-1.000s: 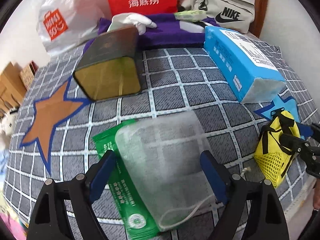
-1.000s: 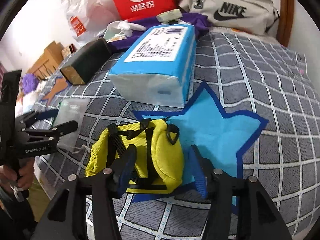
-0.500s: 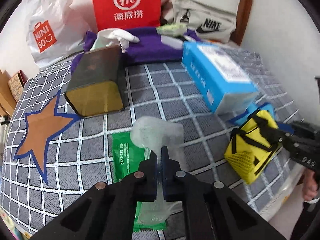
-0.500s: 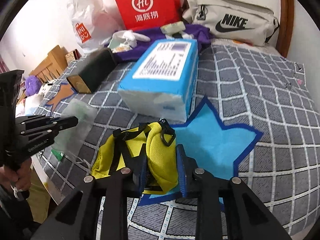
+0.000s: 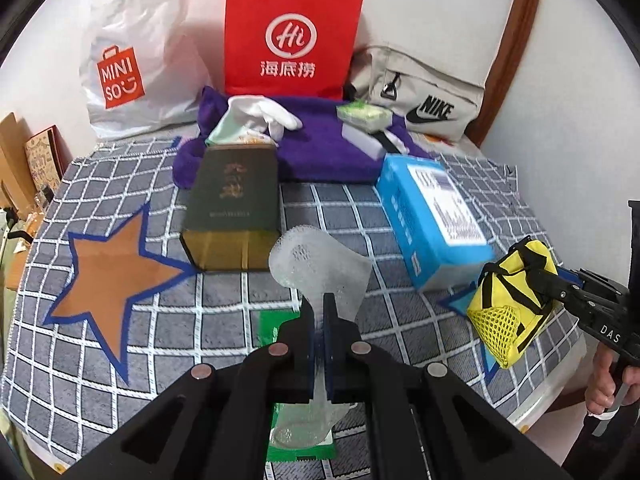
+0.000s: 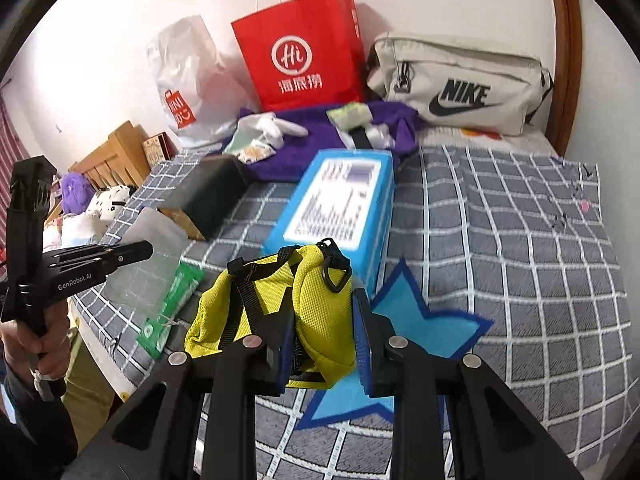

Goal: Organize soft objects
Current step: 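Carry the yellow bag and plastic bag onto the purple towel and open both grippers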

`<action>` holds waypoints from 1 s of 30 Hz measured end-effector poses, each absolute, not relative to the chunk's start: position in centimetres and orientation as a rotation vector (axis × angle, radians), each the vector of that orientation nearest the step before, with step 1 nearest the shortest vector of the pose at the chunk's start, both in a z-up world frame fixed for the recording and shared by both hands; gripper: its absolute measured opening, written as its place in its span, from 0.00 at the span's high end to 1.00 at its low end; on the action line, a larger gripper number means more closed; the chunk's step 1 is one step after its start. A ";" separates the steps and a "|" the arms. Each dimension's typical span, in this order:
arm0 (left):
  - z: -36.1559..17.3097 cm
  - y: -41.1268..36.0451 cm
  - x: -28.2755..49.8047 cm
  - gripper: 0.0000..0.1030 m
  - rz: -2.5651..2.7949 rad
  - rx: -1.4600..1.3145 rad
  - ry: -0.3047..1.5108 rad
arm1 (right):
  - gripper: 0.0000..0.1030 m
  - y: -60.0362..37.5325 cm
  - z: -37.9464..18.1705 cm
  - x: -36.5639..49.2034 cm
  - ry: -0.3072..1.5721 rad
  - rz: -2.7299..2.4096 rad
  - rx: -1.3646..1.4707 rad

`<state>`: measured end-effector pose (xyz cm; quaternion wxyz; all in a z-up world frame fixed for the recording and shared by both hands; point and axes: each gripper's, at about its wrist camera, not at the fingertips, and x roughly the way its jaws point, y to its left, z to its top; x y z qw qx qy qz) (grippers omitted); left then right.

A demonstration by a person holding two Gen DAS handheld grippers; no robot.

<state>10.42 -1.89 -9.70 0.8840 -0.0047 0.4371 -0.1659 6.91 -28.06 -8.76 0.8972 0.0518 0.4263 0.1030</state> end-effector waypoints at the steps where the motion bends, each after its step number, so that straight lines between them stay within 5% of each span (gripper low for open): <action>1: -9.3 -1.8 10.6 0.96 -0.344 -0.014 0.904 | 0.75 -28.0 -8.3 7.2 0.877 0.213 0.104; 30: -3.5 0.3 18.9 0.96 -0.278 -0.078 0.843 | 0.75 -27.1 -3.1 18.3 0.799 0.222 0.075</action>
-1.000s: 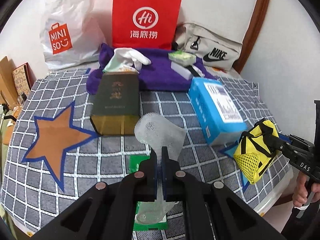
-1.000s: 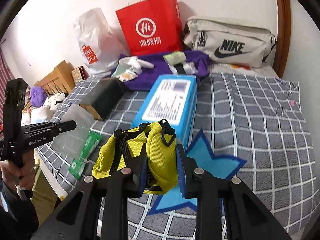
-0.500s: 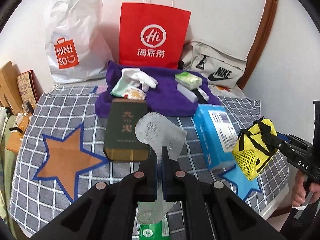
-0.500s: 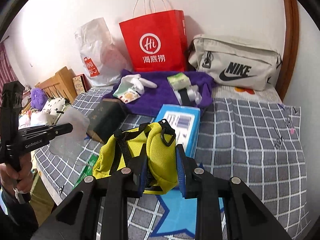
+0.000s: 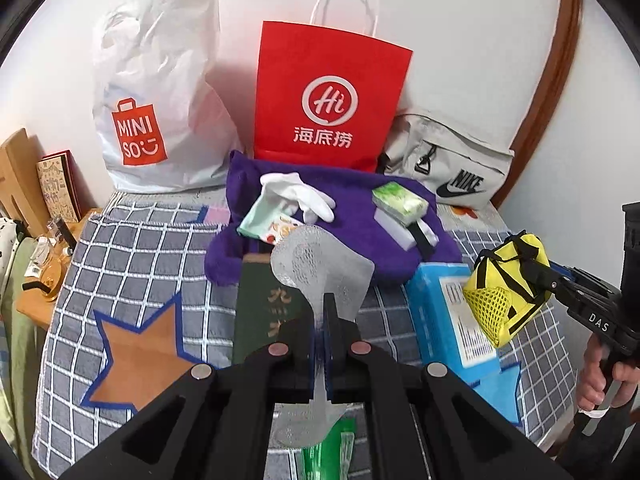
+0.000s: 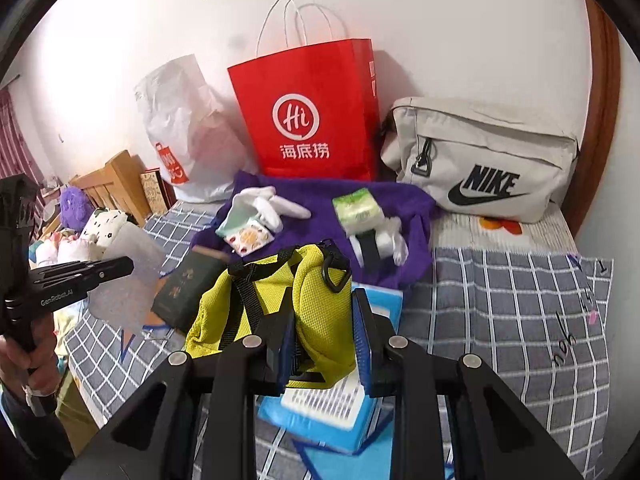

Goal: Organize soft objects
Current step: 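Carry the yellow bag and plastic bag onto the purple towel and open both grippers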

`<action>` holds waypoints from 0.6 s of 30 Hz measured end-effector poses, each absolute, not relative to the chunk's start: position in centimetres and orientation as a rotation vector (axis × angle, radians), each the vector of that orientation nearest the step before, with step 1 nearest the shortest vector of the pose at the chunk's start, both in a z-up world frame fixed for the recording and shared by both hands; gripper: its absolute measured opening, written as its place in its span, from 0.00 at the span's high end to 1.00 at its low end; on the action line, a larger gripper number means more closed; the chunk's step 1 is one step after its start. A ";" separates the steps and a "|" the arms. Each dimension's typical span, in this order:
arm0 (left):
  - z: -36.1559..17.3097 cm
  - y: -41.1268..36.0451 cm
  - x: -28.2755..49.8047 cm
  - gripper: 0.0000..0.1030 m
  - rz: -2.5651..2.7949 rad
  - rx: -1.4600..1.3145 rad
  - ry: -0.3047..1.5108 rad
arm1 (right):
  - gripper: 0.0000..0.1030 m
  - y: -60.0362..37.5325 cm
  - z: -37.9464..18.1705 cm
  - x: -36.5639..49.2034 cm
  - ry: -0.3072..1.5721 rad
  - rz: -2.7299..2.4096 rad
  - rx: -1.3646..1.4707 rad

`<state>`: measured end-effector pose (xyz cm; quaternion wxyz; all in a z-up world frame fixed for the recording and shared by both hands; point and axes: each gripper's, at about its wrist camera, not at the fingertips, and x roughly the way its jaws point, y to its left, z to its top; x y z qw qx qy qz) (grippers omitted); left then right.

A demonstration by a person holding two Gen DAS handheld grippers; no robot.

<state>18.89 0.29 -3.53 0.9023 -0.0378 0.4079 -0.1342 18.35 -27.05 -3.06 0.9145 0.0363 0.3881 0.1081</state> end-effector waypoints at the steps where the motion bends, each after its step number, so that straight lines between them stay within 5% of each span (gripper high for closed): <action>1: -3.5 0.3 19.4 0.96 -0.276 -0.080 0.845 | 0.75 -27.1 -3.0 18.7 0.798 0.219 0.075; 18: -3.5 -1.4 27.4 0.96 -0.269 -0.060 0.867 | 0.75 -29.4 -5.3 27.5 0.846 0.154 0.091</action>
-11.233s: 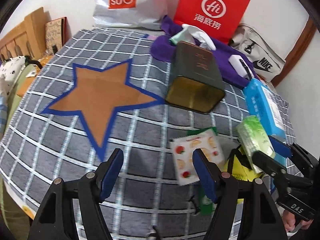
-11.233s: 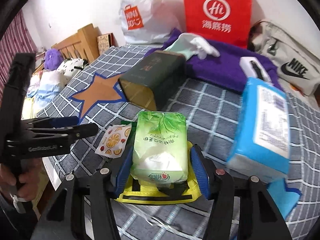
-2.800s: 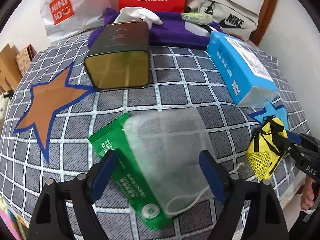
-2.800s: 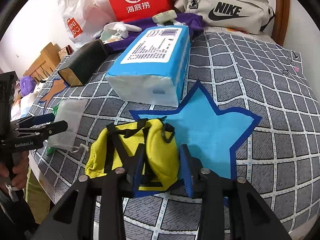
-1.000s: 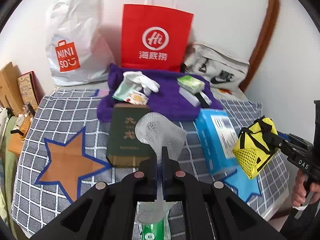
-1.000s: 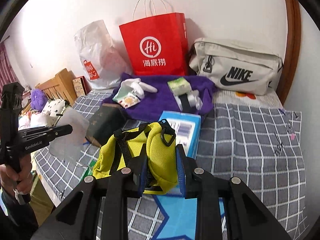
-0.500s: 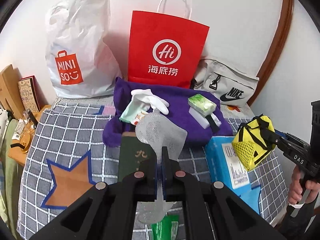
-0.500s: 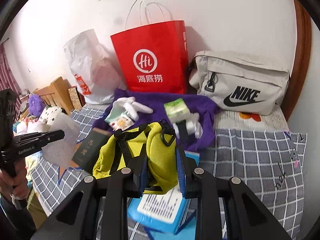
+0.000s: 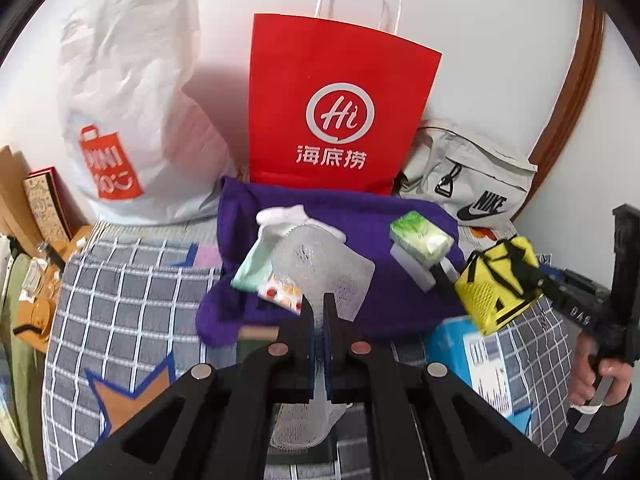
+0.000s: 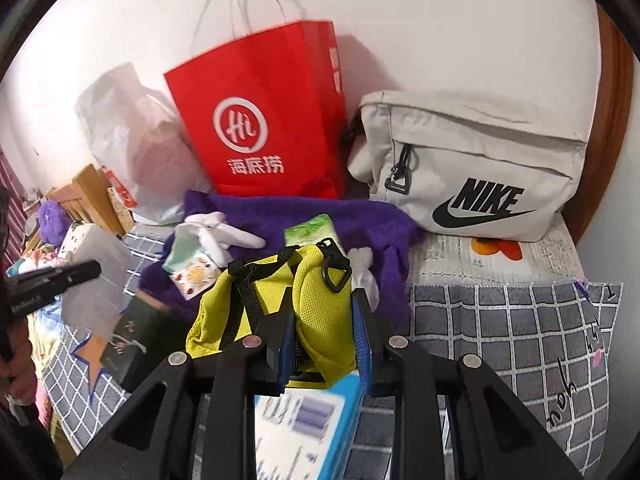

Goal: Organize soft objects
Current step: 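Carry the yellow bag and plastic bag onto the purple towel and open both grippers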

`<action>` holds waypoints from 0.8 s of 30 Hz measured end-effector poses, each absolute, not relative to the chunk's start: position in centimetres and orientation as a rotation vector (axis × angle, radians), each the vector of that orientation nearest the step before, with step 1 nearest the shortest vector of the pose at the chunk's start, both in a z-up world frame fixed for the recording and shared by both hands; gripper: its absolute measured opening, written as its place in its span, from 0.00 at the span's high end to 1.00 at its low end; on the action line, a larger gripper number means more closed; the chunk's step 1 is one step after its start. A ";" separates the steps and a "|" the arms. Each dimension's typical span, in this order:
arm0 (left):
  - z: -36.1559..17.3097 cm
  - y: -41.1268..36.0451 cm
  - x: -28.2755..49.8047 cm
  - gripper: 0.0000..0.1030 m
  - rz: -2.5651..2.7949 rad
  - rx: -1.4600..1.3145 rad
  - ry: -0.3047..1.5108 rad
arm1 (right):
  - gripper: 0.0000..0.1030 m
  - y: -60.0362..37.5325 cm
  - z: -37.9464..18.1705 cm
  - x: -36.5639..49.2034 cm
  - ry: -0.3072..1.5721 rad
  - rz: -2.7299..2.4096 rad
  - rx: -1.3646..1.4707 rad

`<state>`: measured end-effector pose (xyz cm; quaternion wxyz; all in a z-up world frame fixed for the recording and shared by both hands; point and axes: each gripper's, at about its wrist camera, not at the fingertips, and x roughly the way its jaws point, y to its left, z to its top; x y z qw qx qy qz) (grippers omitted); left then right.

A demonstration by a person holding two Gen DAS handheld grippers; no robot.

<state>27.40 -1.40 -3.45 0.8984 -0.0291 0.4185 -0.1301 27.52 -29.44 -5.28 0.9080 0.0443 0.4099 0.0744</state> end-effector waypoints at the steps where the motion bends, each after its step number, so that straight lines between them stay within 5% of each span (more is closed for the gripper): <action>1: -3.4 -1.6 28.1 0.96 -0.271 -0.062 0.866 | 0.75 -29.6 -5.6 28.0 0.854 0.150 0.092; 24: -9.3 -3.3 37.2 0.96 -0.311 -0.133 0.962 | 0.74 -30.2 -13.5 35.3 0.998 0.157 0.074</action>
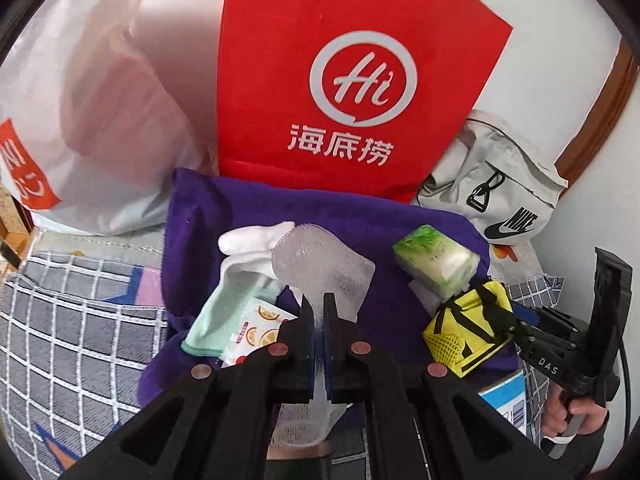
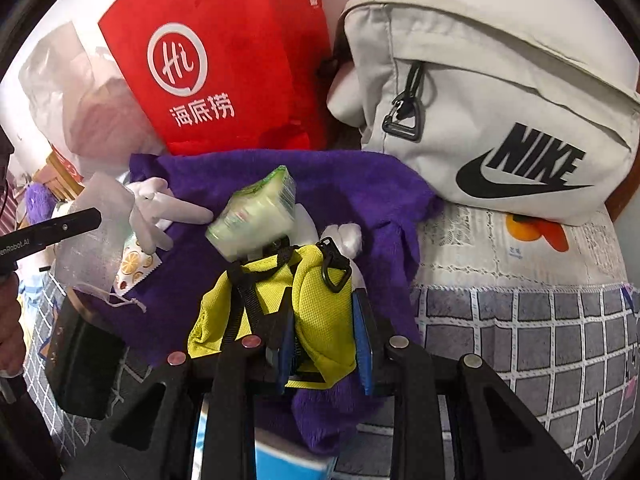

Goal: Organize soft objects
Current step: 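Carry the yellow bag and plastic bag onto the purple towel and open both grippers, then grasp the green packet from the bed cover with the left gripper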

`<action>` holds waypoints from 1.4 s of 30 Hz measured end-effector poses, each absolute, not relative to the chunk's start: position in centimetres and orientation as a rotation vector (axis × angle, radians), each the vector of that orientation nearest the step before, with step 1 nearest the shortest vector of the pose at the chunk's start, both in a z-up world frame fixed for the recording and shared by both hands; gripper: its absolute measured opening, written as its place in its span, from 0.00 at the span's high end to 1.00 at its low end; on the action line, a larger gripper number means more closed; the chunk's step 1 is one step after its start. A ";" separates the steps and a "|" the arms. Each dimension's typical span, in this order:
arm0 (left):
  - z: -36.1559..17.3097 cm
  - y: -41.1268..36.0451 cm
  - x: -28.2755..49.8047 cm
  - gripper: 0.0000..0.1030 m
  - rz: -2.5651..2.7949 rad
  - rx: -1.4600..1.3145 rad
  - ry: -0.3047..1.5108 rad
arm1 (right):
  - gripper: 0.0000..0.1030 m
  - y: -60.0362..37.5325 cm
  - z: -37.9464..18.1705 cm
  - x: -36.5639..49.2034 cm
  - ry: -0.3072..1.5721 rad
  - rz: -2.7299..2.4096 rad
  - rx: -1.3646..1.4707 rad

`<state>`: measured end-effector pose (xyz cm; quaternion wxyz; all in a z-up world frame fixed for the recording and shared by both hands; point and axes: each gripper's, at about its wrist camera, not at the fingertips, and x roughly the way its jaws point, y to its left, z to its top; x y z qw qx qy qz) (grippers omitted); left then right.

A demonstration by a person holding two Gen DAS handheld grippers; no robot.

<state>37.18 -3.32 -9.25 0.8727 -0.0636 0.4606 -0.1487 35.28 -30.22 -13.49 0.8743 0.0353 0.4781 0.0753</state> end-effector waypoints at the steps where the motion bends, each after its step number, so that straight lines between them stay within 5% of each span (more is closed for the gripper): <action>1: -9.6 -3.5 37.4 0.96 -0.316 -0.125 0.969 | 0.74 -30.1 -13.6 35.5 1.000 0.159 0.069; 15: -12.5 -3.9 39.4 0.94 -0.273 -0.084 1.064 | 0.66 -30.4 -14.3 36.6 1.013 0.164 0.076; 17: -12.8 -3.9 39.5 0.88 -0.270 -0.090 1.069 | 0.65 -30.5 -14.4 36.8 1.017 0.165 0.091; 22: -12.8 -3.7 39.6 0.50 -0.240 -0.066 1.080 | 0.53 -30.5 -13.9 36.7 1.018 0.178 0.101; 25: -12.0 -3.5 39.1 0.49 -0.237 -0.050 1.069 | 0.31 -30.3 -13.3 36.1 1.009 0.152 0.073; 42: -6.7 0.2 31.2 0.43 -0.159 -0.010 0.974 | 0.28 -26.6 -8.0 28.7 0.915 0.166 0.060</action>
